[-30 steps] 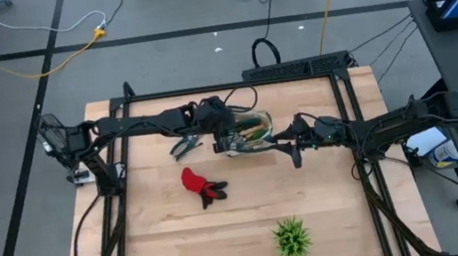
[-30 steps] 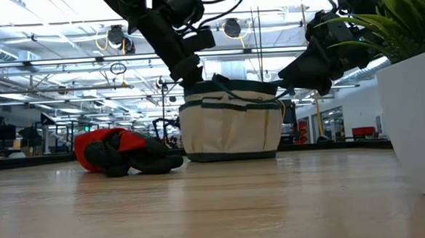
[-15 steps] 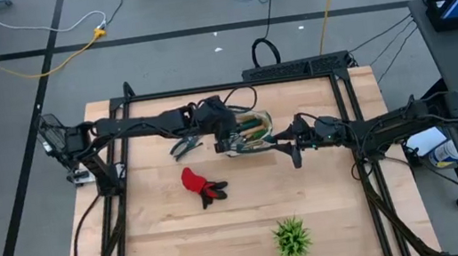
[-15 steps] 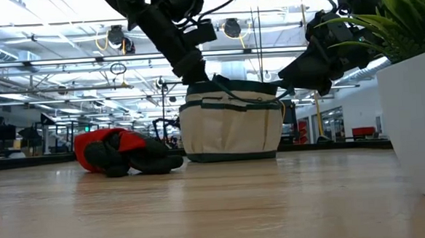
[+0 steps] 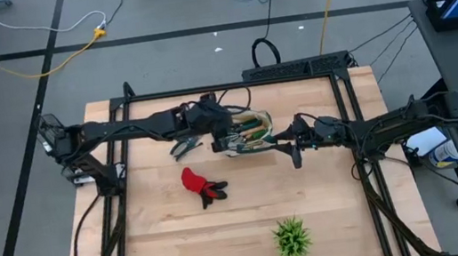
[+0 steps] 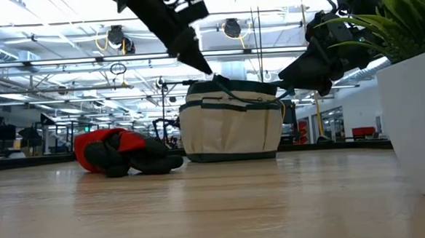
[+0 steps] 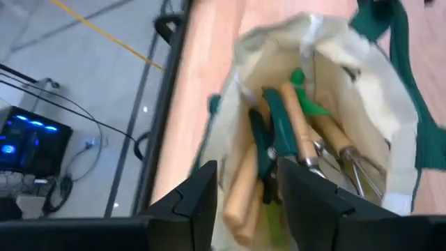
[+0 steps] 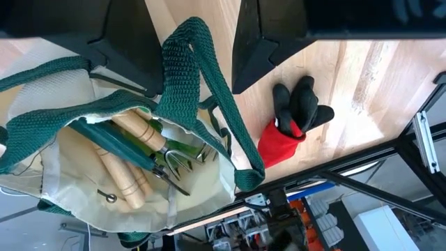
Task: Pick & Place Garden tools in Gardening bag
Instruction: Put the blue fruit pruner into the gardening bag
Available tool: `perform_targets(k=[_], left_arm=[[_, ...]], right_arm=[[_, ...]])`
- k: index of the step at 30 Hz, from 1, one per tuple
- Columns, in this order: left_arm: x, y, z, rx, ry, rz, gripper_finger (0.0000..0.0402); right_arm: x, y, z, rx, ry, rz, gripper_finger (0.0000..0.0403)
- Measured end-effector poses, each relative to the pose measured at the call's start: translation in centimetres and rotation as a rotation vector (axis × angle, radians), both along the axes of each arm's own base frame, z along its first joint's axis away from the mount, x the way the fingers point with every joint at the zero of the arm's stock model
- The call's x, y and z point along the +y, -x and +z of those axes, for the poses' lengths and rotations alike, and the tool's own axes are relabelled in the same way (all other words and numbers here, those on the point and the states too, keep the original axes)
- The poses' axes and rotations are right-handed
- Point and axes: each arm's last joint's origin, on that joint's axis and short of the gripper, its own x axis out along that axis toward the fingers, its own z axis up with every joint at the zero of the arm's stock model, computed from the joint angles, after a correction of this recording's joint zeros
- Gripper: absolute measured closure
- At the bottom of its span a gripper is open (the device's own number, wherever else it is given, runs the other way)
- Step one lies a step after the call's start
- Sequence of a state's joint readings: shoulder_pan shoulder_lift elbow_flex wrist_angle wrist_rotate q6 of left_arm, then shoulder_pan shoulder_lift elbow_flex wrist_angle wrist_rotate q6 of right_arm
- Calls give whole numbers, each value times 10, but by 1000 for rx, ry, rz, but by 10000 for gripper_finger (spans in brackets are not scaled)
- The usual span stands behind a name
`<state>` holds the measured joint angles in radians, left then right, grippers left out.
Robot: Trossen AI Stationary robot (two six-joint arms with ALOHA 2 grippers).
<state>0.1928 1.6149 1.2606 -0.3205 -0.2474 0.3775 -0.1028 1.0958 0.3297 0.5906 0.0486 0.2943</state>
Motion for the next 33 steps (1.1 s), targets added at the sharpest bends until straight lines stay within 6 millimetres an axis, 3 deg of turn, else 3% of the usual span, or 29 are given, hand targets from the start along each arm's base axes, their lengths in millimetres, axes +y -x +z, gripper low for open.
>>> perform_targets(k=[5, 10, 33], left_arm=[[-4, 19, 16, 22, 17, 53, 245], [-7, 36, 19, 97, 63, 95, 245], [-13, 70, -3, 393, 261, 322, 245]], right_arm=[[0, 0, -1, 12, -7, -2, 245], [0, 0, -1, 14, -8, -2, 245], [0, 0, -2, 18, -9, -4, 245]])
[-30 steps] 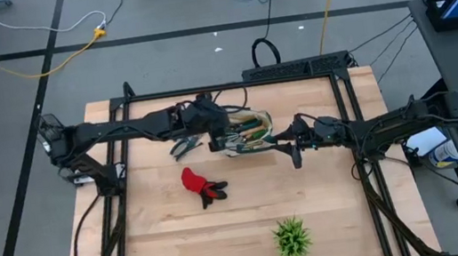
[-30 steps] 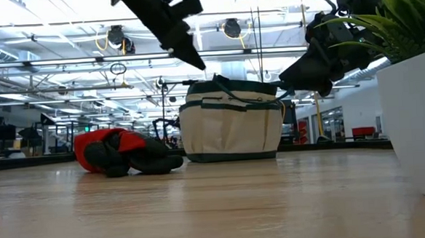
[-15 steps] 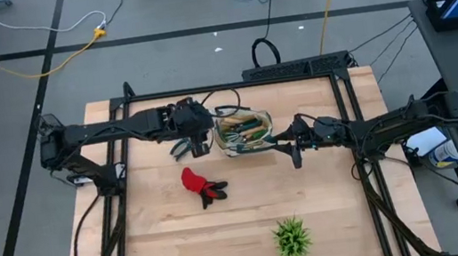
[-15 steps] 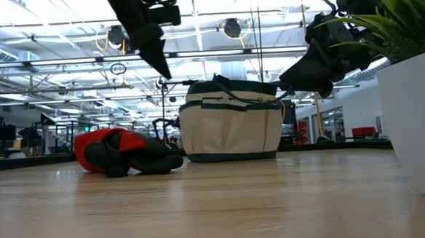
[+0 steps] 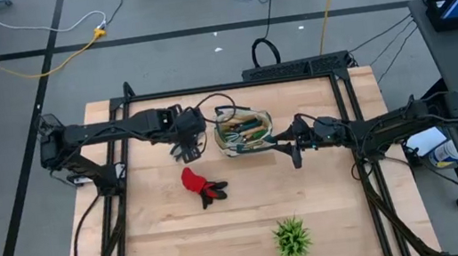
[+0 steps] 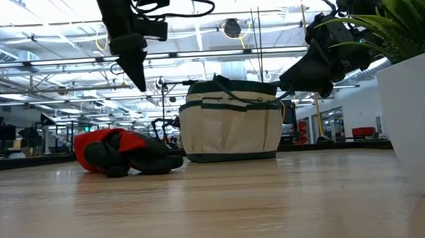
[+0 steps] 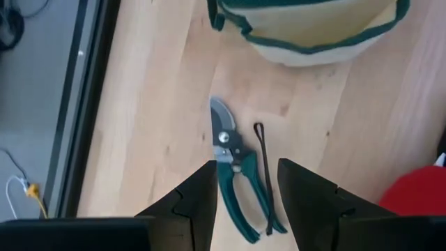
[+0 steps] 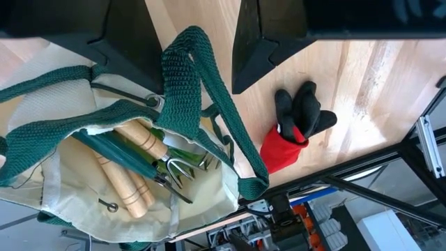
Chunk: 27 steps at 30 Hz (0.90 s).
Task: Pick & Place Garden tools in Gardening bag
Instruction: Put the blue fruit pruner into the gardening bag
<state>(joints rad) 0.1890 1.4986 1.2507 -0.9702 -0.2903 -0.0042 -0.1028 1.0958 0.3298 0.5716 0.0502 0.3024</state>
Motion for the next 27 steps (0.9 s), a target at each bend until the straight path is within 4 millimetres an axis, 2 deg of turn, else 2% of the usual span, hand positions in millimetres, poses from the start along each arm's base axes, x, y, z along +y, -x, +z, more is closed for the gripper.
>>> perform_targets(k=[13, 19, 27], left_arm=[[-6, 12, -8, 111, 159, -15, 245], [-7, 20, -38, 174, 165, -7, 245], [-4, 23, -77, 114, 150, -63, 245]], right_arm=[[0, 0, 0, -4, -32, -8, 245], [0, 0, 0, -4, -32, -8, 245], [0, 0, 0, -4, -31, -8, 245]])
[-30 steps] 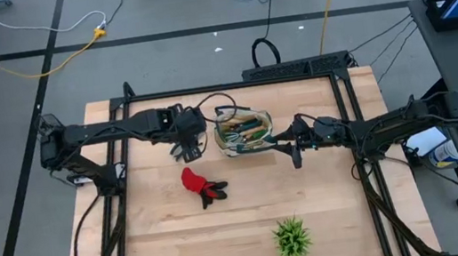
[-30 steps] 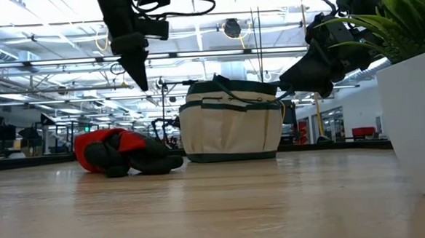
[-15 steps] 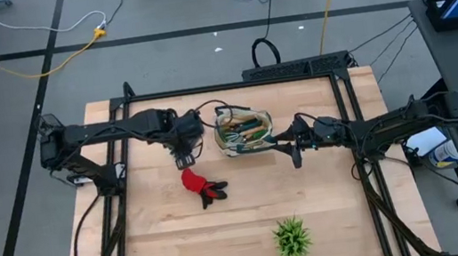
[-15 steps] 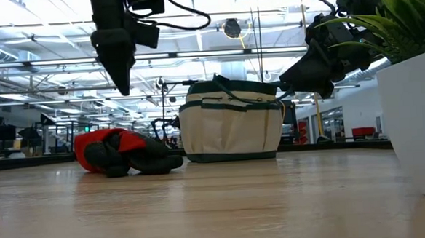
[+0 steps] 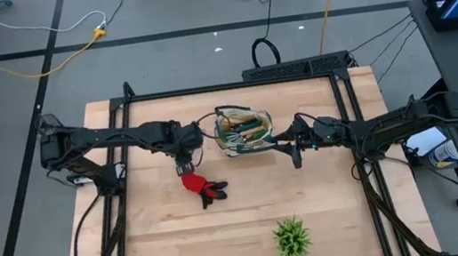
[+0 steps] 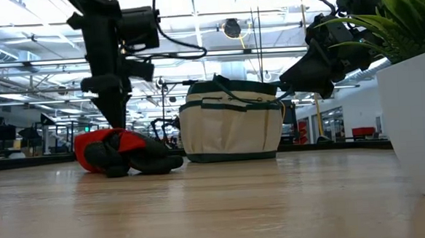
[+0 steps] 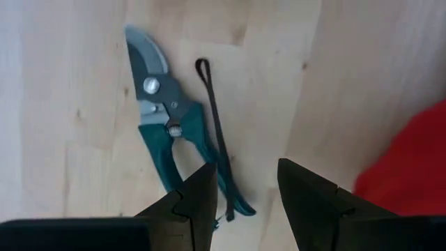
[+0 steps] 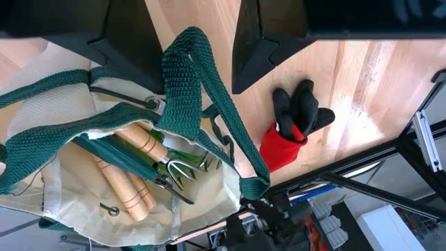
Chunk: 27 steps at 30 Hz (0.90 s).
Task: Pick & Place Garden tools in Gardening bag
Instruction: Put the blue fruit pruner into the gardening bag
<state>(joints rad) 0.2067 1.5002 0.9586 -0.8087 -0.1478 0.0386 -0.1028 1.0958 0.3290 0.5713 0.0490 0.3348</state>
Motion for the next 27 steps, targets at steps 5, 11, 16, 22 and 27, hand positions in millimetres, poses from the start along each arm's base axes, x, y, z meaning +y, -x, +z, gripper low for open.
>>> perform_targets(k=[5, 11, 16, 22, 27], left_arm=[[13, 7, -11, 1, -1, 52, 245], [27, 13, -23, -37, -3, 104, 245], [36, 15, -23, -48, -8, 97, 245], [48, 18, -23, -65, -10, 135, 245], [52, 20, -23, -80, 29, 148, 245]], right_arm=[[0, 0, 0, 0, -4, -2, 245], [0, 0, 0, 0, -5, -2, 245], [0, 0, 0, 0, -4, -2, 245], [0, 0, 0, 0, -4, -2, 245], [0, 0, 0, 0, -4, -2, 245]])
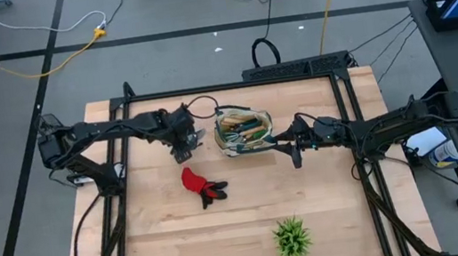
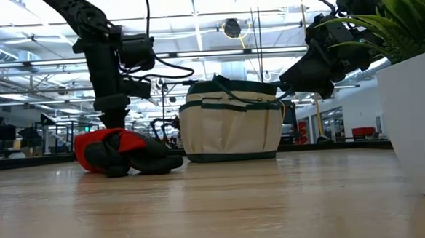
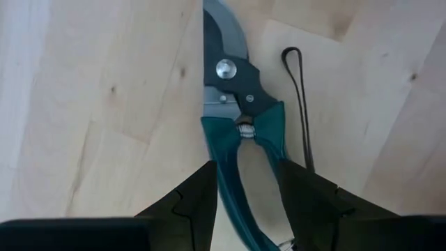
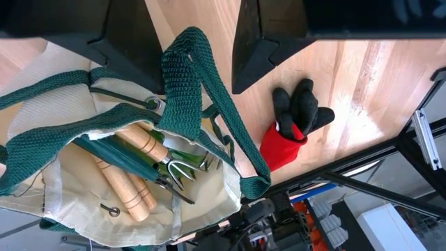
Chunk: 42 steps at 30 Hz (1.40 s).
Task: Pick & Place Garden tools in Gardening bag
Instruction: Put the blue fruit pruner into the gardening bag
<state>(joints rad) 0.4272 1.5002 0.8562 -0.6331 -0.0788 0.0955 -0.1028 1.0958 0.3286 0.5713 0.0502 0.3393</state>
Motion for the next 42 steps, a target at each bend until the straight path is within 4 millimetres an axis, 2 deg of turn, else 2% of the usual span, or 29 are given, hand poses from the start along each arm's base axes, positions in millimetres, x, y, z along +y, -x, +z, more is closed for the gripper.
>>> perform_targets(k=[5, 19, 31, 34, 40, 42], left_arm=[[1, 1, -2, -5, -1, 8, 245], [-5, 15, -30, 14, -20, 15, 245], [-3, 13, -30, -4, -65, -3, 247], [-3, 13, -30, -4, -65, -3, 268], [-3, 13, -30, -2, -72, 3, 350], [-2, 14, -30, 1, -87, 40, 355]], right_arm=[[0, 0, 0, 0, 3, 0, 245], [0, 0, 0, 1, 3, 0, 245], [0, 0, 0, -2, -11, -4, 245], [0, 0, 0, -2, -11, -4, 245], [0, 0, 0, -2, -11, -4, 245], [0, 0, 0, -2, -11, -4, 245]])
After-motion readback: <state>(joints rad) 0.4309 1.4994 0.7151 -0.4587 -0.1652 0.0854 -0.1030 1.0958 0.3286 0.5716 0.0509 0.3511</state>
